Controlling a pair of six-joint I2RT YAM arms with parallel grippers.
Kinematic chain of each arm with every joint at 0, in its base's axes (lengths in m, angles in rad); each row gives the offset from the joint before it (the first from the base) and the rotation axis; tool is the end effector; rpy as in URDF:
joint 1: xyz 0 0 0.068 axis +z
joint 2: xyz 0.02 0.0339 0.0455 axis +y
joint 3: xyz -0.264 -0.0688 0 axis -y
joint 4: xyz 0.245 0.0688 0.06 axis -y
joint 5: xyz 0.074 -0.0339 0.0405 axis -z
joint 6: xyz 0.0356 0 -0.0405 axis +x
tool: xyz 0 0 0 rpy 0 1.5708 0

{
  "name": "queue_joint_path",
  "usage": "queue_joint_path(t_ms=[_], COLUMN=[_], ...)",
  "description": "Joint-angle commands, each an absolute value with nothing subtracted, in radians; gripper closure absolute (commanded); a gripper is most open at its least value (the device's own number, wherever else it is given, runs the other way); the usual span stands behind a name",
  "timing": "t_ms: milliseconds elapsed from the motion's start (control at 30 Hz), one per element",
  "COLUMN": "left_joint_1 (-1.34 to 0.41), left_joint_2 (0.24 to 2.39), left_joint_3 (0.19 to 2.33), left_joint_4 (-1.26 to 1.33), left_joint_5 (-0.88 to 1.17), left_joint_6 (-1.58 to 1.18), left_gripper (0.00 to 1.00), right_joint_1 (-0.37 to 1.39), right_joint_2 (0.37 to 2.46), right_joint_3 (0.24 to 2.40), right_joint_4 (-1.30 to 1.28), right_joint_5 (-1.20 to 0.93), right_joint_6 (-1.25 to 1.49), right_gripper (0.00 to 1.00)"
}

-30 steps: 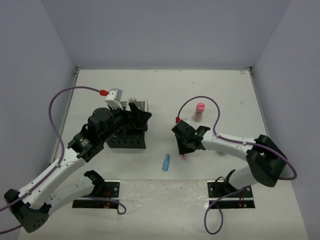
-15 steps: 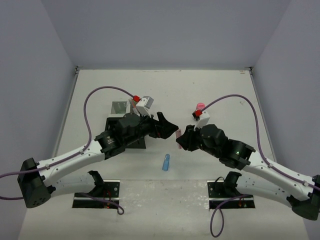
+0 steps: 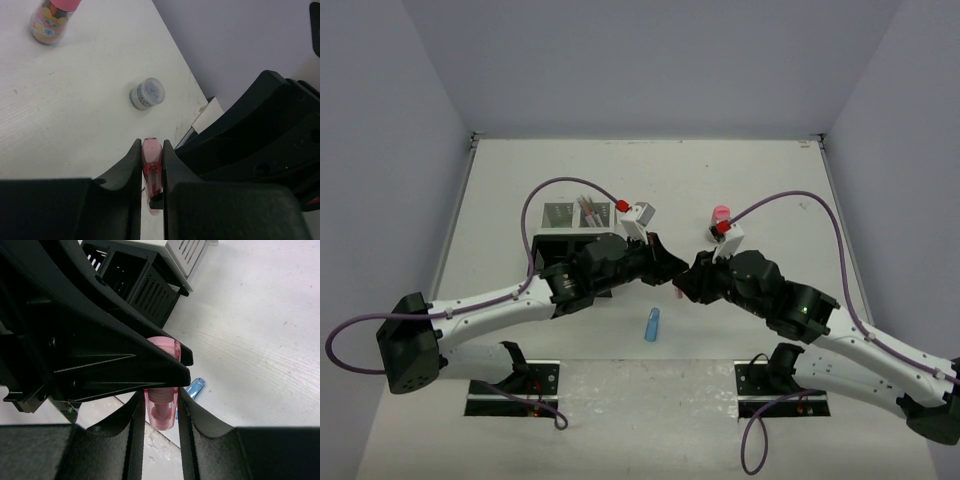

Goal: Sort the stationery into containers
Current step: Pick up the stationery from the center of the board, then place the stationery in the storage box.

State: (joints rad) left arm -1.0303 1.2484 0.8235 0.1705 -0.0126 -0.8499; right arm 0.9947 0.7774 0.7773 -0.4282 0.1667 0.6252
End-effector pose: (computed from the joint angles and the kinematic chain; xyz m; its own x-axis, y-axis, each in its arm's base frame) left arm 0.1498 -0.2487 0.2900 -0.7248 -0.2519 -0.6412 0.4645 0.5086 -0.7249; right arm 0.1009 0.1445 0.3133 -0.6193 0.1061 -0.7779 -0.4715 0.7421 0.4765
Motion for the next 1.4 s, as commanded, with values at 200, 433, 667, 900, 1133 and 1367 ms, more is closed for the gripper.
queue_joint_path(t_ms=[200, 433, 667, 900, 1133, 1367], left_joint_1=[-1.029, -0.757, -0.564, -0.477, -0.456, -0.456], left_joint_2=[1.177, 1.080, 1.123, 1.263, 1.338, 1.323], left_joint_3=[1.004, 1.028, 0.989, 0.965, 0.930, 0.934], left_joint_4=[-0.148, -0.287, -0.098, 0.053, 0.058, -0.137], left_joint_5=[-0.444, -0.854, -1.038, -1.051, -0.958, -0.942], left_joint_6=[-0.704, -0.711, -0.652, -0.636, -0.686, -0.821], left_gripper=[1.00, 1.00, 1.00, 1.00, 0.79, 0.11], right_joint_1=[1.000, 1.000, 1.000, 0.999, 1.000, 1.026], right_joint_2=[0.737, 0.625, 0.691, 0.773, 0.844, 1.121], right_joint_3=[0.798, 0.733, 0.697, 0.681, 0.666, 0.795], right_joint_4=[-0.472, -0.506, -0.461, -0.425, -0.377, -0.499], right_joint_5=[0.270, 0.312, 0.260, 0.227, 0.179, 0.261], right_joint_6=[0.677, 0.711, 0.729, 0.756, 0.786, 0.916], right_gripper=[0.19, 0.07, 0.07, 0.07, 0.07, 0.06])
